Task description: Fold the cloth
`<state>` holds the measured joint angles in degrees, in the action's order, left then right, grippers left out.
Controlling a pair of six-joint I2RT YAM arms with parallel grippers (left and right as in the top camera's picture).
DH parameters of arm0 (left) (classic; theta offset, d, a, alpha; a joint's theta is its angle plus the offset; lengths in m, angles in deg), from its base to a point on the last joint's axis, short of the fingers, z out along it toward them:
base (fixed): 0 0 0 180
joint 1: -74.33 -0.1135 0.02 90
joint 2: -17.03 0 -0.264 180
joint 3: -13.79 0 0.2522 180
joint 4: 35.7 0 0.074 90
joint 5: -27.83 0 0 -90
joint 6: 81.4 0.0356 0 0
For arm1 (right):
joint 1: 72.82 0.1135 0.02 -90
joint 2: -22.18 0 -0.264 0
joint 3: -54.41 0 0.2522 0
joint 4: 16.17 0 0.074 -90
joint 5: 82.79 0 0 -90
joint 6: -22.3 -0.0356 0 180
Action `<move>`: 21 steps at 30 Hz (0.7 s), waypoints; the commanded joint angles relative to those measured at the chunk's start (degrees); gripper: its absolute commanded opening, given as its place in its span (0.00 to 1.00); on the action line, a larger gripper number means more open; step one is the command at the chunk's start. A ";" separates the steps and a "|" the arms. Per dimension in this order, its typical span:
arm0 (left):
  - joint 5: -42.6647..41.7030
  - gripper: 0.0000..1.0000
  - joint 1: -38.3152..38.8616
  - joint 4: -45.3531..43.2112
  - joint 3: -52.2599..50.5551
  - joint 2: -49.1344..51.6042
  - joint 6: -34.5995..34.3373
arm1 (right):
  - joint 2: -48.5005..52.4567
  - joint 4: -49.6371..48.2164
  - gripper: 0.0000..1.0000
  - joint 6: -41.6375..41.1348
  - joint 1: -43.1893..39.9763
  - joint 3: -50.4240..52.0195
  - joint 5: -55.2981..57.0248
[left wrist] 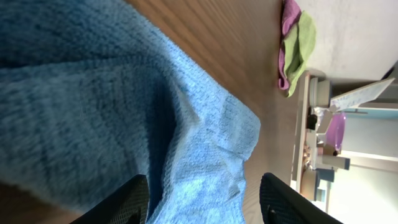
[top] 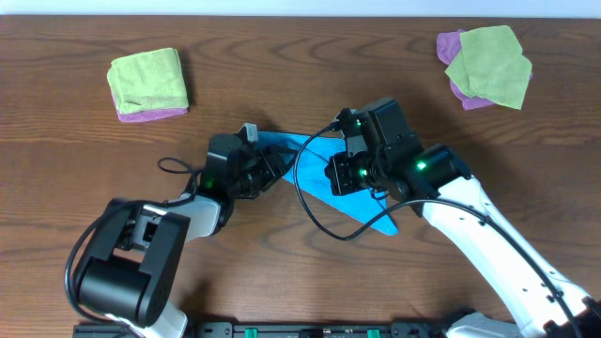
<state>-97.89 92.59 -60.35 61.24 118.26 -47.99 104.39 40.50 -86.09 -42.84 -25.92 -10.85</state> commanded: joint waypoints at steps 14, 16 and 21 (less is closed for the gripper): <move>-0.35 0.57 4.26 -1.68 7.06 5.25 -2.19 | -1.11 0.42 0.02 0.26 0.42 -0.17 -0.15; 0.37 0.56 4.94 -1.62 7.10 5.66 -2.19 | -1.11 0.55 0.02 0.26 0.42 -0.17 -0.15; 0.35 0.56 5.51 0.96 7.08 6.60 -1.57 | -1.11 1.86 0.02 0.24 0.42 -0.17 -0.15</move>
<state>-97.91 97.95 -60.35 67.65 123.57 -50.07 104.39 41.84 -86.09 -42.84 -25.92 -10.85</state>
